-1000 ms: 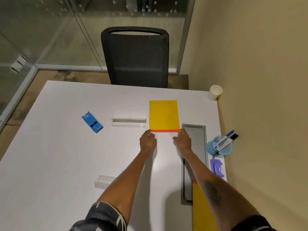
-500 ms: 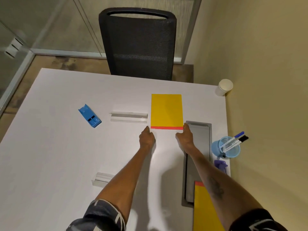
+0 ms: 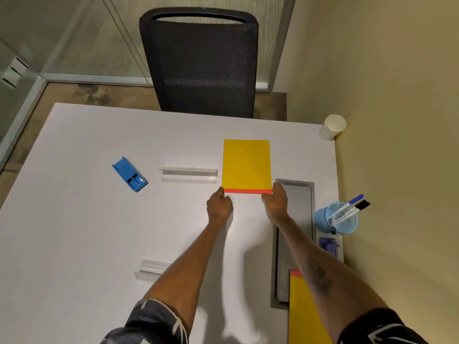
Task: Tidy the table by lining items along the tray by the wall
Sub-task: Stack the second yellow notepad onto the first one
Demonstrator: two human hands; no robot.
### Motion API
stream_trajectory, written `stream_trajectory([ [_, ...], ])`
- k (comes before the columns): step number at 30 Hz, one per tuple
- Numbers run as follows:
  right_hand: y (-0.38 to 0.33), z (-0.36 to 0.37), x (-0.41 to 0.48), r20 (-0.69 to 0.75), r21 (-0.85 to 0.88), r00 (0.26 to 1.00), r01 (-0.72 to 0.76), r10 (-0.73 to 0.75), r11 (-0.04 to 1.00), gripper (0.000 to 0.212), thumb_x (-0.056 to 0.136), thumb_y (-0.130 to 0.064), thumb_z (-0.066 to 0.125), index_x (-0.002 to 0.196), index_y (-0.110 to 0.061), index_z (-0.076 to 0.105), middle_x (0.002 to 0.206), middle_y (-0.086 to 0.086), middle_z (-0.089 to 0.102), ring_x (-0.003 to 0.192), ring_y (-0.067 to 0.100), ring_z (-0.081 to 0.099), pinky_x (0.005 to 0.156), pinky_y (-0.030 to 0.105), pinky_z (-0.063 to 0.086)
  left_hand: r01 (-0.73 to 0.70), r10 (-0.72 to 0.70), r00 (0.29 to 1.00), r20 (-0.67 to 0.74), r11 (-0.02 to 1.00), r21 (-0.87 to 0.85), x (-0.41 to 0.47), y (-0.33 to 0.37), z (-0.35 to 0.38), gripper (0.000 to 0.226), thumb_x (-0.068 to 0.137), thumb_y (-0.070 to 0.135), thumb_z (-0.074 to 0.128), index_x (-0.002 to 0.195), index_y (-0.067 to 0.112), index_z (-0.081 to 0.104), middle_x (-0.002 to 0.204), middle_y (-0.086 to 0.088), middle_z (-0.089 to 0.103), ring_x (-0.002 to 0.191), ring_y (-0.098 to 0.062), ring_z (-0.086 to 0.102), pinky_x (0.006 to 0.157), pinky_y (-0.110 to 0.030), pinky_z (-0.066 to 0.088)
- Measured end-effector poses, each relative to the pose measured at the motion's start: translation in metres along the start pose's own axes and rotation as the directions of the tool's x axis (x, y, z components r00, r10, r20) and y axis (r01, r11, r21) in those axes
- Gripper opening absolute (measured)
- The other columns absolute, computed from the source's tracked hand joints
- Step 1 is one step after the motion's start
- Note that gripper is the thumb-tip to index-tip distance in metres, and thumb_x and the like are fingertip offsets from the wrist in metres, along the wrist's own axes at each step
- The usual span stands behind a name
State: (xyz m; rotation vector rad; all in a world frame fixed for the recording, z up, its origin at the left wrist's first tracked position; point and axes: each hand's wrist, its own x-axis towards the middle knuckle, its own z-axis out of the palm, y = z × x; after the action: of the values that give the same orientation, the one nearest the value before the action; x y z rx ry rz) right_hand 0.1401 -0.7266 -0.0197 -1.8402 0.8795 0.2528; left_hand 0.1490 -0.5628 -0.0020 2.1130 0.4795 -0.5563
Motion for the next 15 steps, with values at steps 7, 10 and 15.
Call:
stream_trajectory([
  [7,-0.008,-0.002,0.002,-0.067,0.217,0.991,-0.096,0.113,0.971,0.042,0.086,0.003,0.056,0.060,-0.024,0.038,0.067,-0.001,0.046,0.059,0.014,0.041,0.056,0.025,0.035,0.024,-0.024,0.999,-0.027,1.000,0.008,-0.004,0.003,0.005,0.034,0.095,0.007,0.046,0.123,-0.005,0.058,0.105,-0.023,0.067,0.101,-0.040,0.061,0.088,-0.041,0.050],
  [10,-0.013,-0.006,-0.003,-0.072,0.290,0.988,-0.110,0.136,0.951,0.034,0.086,0.001,0.056,0.061,-0.019,0.045,0.067,0.002,0.050,0.062,0.018,0.044,0.062,0.032,0.039,0.029,-0.029,1.000,-0.006,0.999,-0.025,-0.011,0.003,0.005,0.034,0.096,0.008,0.046,0.126,-0.001,0.060,0.108,-0.017,0.068,0.105,-0.036,0.062,0.090,-0.037,0.049],
  [15,-0.017,-0.012,-0.012,-0.084,0.369,0.978,-0.149,0.193,0.917,0.006,0.087,-0.013,0.067,0.092,-0.011,0.068,0.091,0.009,0.067,0.084,0.024,0.060,0.077,0.033,0.049,0.020,-0.020,1.000,0.001,0.998,-0.058,-0.022,0.005,0.002,0.038,0.100,0.013,0.047,0.136,0.007,0.058,0.135,-0.011,0.062,0.126,-0.030,0.057,0.105,-0.031,0.043],
])
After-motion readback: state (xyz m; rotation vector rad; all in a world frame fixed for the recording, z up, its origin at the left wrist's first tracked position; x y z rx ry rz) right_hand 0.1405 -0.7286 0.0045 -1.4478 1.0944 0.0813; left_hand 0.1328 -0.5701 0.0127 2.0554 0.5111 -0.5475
